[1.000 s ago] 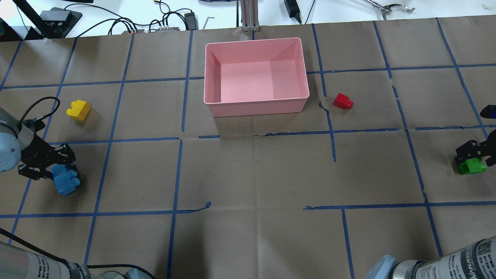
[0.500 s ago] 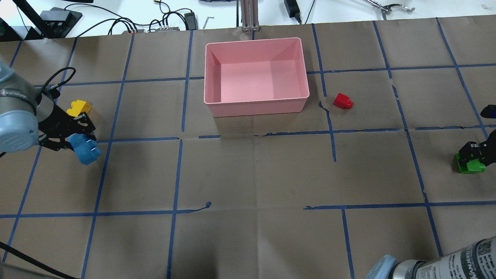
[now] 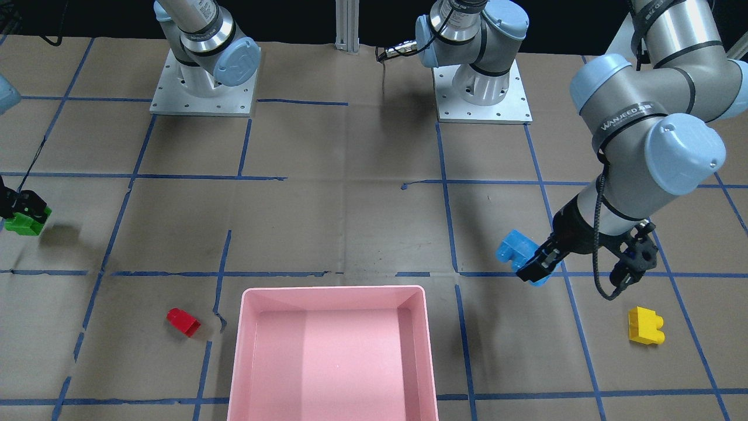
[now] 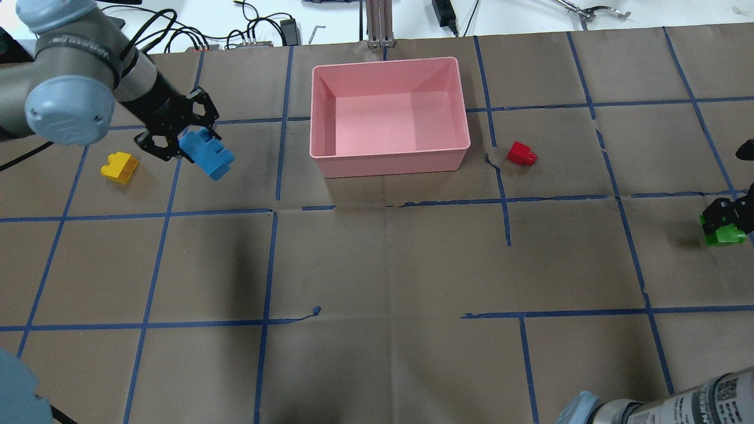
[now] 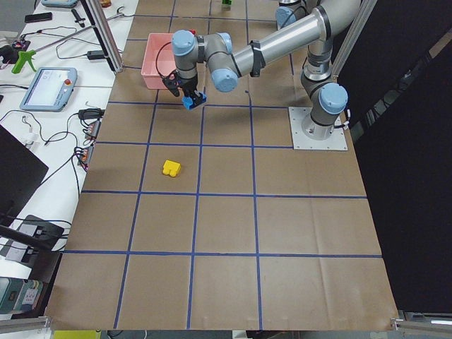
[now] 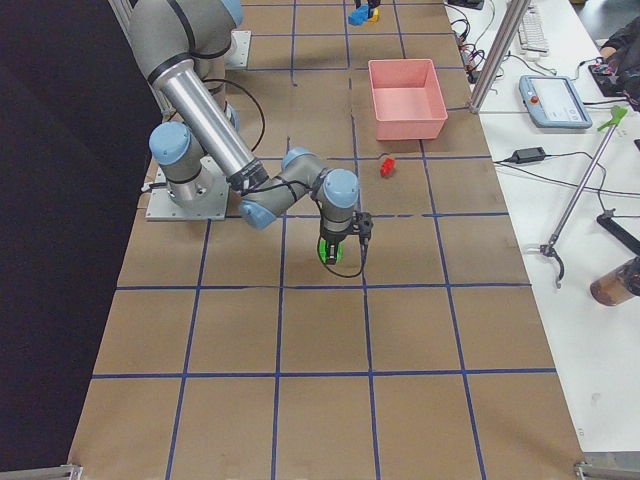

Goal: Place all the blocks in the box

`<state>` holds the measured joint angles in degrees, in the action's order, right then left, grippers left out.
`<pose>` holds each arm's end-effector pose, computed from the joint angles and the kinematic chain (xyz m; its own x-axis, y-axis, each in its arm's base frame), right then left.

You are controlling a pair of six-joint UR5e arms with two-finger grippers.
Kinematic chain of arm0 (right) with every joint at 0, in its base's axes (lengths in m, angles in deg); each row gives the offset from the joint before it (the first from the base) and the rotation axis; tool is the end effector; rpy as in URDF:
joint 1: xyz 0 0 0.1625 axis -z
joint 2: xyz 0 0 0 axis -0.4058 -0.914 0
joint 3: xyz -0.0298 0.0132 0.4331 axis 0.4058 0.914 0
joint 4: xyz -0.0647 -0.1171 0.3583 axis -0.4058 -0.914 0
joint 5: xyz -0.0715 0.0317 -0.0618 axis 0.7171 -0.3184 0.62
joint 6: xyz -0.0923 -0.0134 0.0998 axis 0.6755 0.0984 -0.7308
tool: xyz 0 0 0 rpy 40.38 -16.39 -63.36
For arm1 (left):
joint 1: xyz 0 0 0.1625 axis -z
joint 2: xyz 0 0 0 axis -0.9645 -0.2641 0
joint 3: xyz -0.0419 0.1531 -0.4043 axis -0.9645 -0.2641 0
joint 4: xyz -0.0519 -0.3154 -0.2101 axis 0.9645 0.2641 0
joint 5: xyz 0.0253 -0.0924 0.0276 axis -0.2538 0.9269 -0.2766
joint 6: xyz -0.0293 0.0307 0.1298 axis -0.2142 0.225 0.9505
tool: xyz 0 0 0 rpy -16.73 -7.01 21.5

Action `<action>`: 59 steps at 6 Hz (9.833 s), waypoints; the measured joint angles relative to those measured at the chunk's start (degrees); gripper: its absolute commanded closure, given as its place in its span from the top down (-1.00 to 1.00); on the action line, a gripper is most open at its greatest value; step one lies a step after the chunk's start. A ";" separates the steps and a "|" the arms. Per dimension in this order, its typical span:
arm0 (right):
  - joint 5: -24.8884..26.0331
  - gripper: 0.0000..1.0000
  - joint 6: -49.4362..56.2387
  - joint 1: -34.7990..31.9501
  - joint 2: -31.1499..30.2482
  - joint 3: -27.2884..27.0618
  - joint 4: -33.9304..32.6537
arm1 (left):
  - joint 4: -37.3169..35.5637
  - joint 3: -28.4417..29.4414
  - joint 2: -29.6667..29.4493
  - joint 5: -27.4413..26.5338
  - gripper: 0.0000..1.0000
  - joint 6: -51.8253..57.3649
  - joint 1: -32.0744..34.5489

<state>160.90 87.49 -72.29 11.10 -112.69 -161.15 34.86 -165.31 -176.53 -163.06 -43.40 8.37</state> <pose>-0.2394 -0.4618 0.2342 -0.9982 0.0571 0.0204 0.0578 0.9976 0.0375 -0.0829 -0.5880 0.3304 -0.6813 -0.7242 0.1067 -0.7170 0.6896 0.1023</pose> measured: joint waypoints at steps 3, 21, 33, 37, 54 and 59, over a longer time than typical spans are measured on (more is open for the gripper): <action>-0.29 -0.08 -11.70 -9.84 -2.25 22.05 28.45 | -0.35 15.17 -11.97 3.81 -0.87 -22.76 13.34; -6.04 0.99 -51.35 -53.94 31.41 56.38 27.00 | -22.92 -2.68 -13.51 -9.72 0.98 93.87 -22.06; -3.96 0.98 -11.96 -35.38 7.70 28.23 24.74 | -22.86 1.22 -18.85 -7.40 -0.87 91.89 -23.90; -4.32 0.99 -1.09 -35.47 11.68 15.90 -0.51 | -10.96 1.84 -8.70 -7.68 -0.86 52.72 -10.27; -4.34 -0.30 -18.08 -38.48 16.85 42.58 20.24 | -0.11 1.61 2.84 -11.29 0.97 41.16 8.87; -4.99 0.98 -54.83 -52.12 26.38 53.95 22.42 | 22.00 -1.13 23.22 -4.74 0.99 51.85 7.62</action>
<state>155.91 32.66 -124.41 37.48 -58.74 -138.73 56.86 -166.44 -153.31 -167.81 8.45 15.99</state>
